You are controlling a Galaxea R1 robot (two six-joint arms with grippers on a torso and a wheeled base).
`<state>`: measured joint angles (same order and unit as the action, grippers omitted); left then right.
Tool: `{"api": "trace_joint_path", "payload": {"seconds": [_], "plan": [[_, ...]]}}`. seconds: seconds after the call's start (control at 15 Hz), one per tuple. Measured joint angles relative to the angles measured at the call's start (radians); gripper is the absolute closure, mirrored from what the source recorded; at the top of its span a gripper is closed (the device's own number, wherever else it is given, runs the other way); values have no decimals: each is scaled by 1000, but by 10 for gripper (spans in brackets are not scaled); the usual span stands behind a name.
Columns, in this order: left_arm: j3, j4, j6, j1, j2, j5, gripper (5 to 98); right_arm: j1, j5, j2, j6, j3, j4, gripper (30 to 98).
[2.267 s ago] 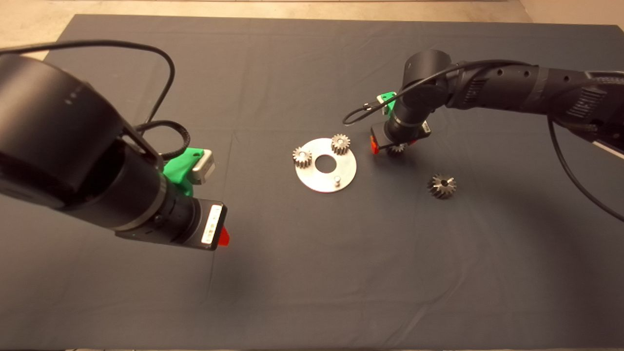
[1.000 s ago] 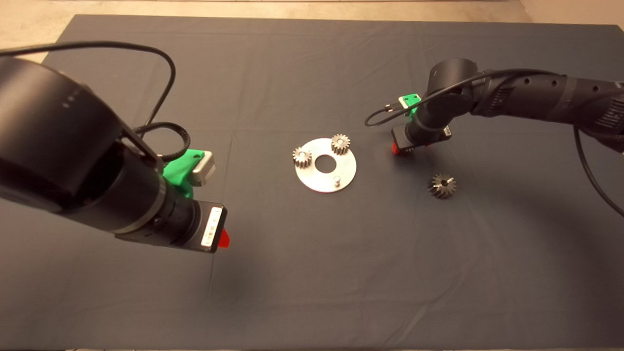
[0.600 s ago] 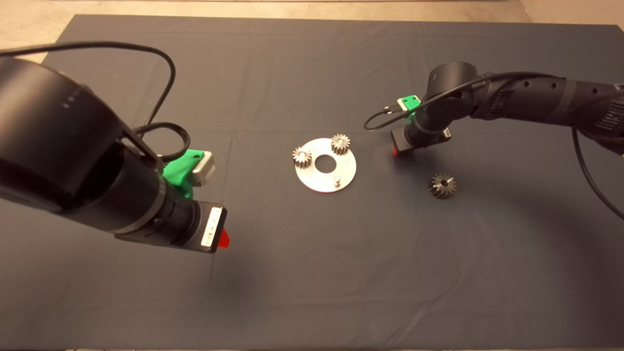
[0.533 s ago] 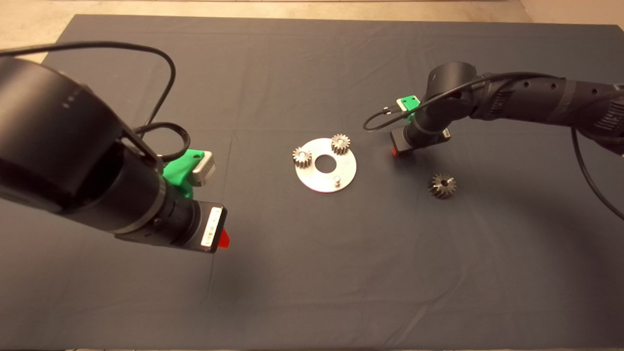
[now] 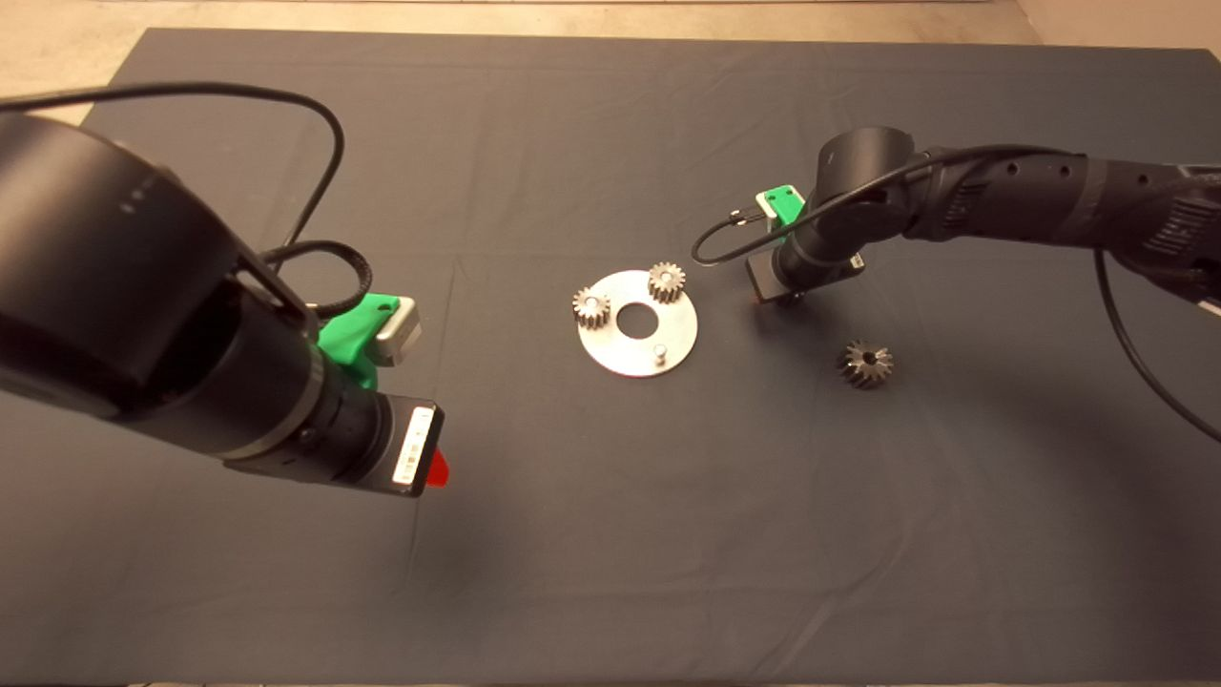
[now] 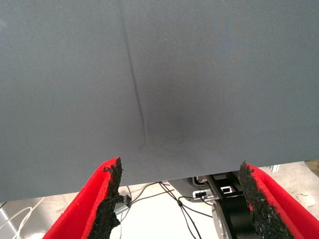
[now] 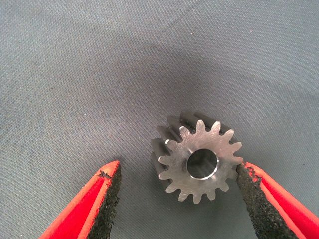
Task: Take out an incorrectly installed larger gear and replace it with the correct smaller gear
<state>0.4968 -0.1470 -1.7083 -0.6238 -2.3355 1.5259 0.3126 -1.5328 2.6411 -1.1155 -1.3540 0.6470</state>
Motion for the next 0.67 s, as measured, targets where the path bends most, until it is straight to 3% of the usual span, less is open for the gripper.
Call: {"api": "trace_joint_path", "payload": {"seconds": [0.67], "plan": [[0,0,0,0,0,0,444,0,3,-23,-27,5,34,671]]}}
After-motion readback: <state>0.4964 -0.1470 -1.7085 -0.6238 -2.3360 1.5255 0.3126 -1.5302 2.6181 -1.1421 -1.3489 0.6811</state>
